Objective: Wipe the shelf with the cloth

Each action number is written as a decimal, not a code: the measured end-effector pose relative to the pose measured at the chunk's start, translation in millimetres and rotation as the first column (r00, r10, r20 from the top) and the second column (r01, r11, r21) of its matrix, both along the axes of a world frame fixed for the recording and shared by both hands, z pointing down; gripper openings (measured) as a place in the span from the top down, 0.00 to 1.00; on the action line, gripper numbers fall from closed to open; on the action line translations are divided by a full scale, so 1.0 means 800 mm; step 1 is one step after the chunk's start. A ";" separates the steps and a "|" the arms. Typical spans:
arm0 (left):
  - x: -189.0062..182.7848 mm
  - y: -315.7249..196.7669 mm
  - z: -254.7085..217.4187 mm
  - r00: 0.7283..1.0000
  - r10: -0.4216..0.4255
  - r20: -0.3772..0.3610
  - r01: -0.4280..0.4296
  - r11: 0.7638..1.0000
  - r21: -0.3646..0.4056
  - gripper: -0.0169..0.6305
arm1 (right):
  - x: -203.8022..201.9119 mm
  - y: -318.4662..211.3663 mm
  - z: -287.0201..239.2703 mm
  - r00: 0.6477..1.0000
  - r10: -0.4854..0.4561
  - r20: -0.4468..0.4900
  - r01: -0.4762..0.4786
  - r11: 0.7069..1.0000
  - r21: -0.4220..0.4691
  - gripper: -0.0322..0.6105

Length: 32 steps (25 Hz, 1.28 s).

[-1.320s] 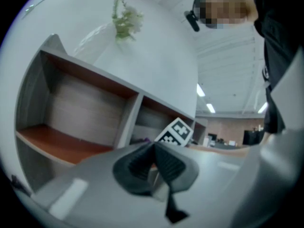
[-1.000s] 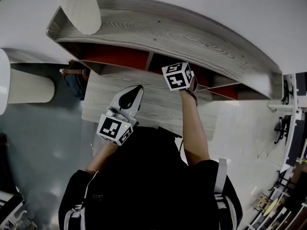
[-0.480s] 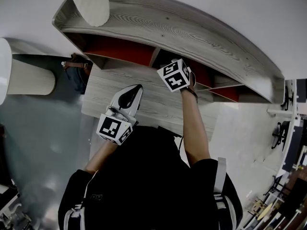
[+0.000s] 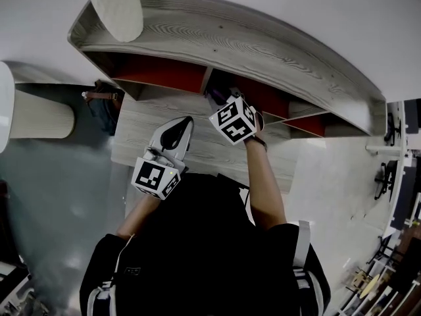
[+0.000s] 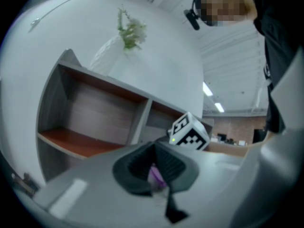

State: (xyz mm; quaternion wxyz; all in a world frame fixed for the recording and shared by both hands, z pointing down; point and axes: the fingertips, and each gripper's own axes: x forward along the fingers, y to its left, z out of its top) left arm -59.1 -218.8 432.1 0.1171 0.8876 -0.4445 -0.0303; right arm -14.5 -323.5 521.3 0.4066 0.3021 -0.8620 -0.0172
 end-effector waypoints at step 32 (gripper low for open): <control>0.026 -0.010 0.007 0.995 0.088 0.035 -0.088 0.996 0.007 0.97 | 0.095 0.106 -0.092 0.613 0.460 0.642 -0.599 0.801 -0.001 0.87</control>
